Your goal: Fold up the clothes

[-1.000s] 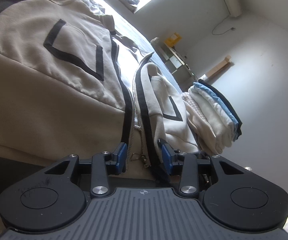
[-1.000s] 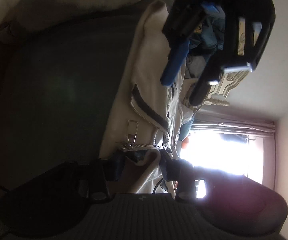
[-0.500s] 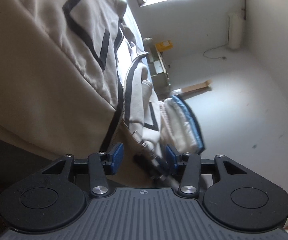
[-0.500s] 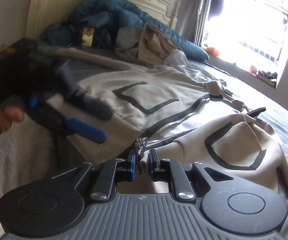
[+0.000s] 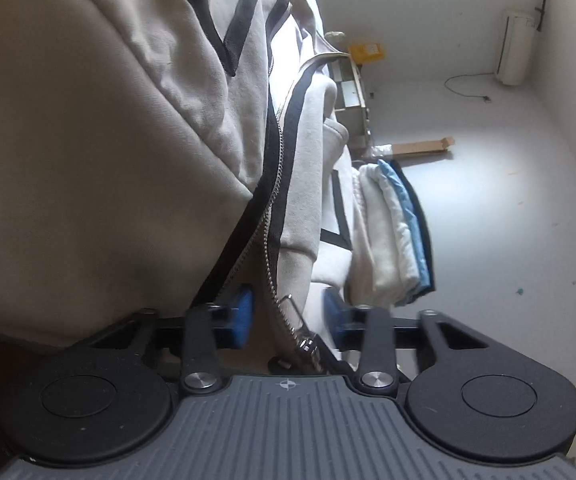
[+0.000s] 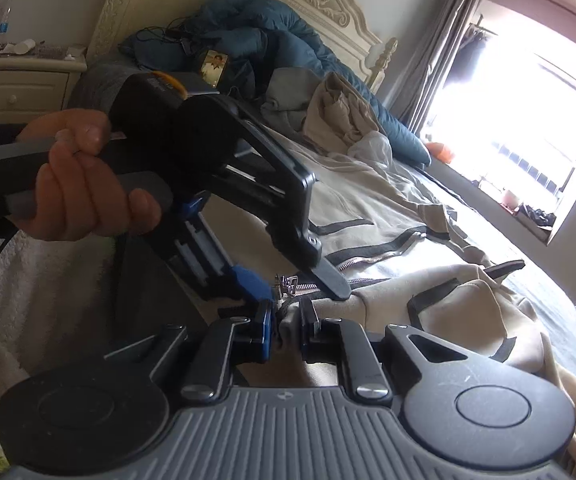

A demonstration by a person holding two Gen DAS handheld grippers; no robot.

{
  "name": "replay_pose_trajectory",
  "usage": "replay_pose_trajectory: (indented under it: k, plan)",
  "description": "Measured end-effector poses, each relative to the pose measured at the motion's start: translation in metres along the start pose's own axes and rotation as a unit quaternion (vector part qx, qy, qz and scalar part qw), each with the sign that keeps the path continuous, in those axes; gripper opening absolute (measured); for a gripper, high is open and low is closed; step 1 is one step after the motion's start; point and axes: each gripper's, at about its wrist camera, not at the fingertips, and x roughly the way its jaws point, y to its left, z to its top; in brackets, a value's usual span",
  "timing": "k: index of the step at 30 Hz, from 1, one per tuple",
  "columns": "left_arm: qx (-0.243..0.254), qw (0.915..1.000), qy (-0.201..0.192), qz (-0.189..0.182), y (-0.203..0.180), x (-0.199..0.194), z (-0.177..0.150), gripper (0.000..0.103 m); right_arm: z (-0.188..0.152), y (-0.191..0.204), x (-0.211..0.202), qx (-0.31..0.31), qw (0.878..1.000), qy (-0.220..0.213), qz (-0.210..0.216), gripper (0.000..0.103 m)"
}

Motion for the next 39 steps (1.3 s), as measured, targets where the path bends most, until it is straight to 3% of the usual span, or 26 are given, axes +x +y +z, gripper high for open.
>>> replay_pose_trajectory:
  k: [3,6,11,14,18,21,25,28,33,35,39]
  plan:
    - [0.008,0.9999,-0.007,0.009,-0.002,0.000,0.000,0.019,-0.006,-0.003,-0.007,0.001,1.000,0.010,0.007,0.041]
    - [0.011,0.9997,-0.016,0.012,0.000,-0.006,-0.001,0.015,-0.014,-0.015,-0.023,0.023,1.000,0.012,0.014,0.042]
    - [0.047,0.9977,-0.036,0.032,-0.006,-0.015,-0.006,0.012,-0.030,-0.064,-0.026,0.141,0.990,0.026,-0.015,0.042]
    - [0.069,0.9946,-0.037,0.068,-0.004,-0.014,-0.008,0.011,-0.052,-0.083,-0.001,0.176,0.979,0.088,-0.043,0.039]
    - [0.086,0.9932,-0.029,0.073,-0.005,-0.011,-0.009,0.014,-0.042,-0.111,-0.017,0.233,0.970,0.069,0.008,0.039]
    - [0.098,0.9928,-0.024,0.064,-0.007,-0.010,-0.008,0.026,-0.031,-0.150,-0.031,0.308,0.949,0.033,0.052,0.041]
    - [0.114,0.9916,-0.022,0.057,-0.008,-0.010,-0.008,0.029,-0.012,-0.220,-0.025,0.410,0.909,-0.004,0.070,0.043]
    - [0.127,0.9900,-0.025,0.055,-0.007,-0.009,-0.011,0.027,0.010,-0.269,0.008,0.453,0.890,-0.007,0.058,0.049]
    - [0.144,0.9866,-0.034,0.069,-0.006,-0.008,-0.015,0.009,0.035,-0.333,0.102,0.496,0.867,0.037,-0.025,0.067]
    - [0.151,0.9853,-0.036,0.072,-0.007,-0.010,-0.017,0.008,0.039,-0.353,0.145,0.507,0.858,0.059,-0.048,0.067]
    - [0.199,0.9762,-0.045,0.072,-0.015,-0.009,-0.025,0.005,0.037,-0.381,0.220,0.502,0.852,0.105,-0.102,0.067]
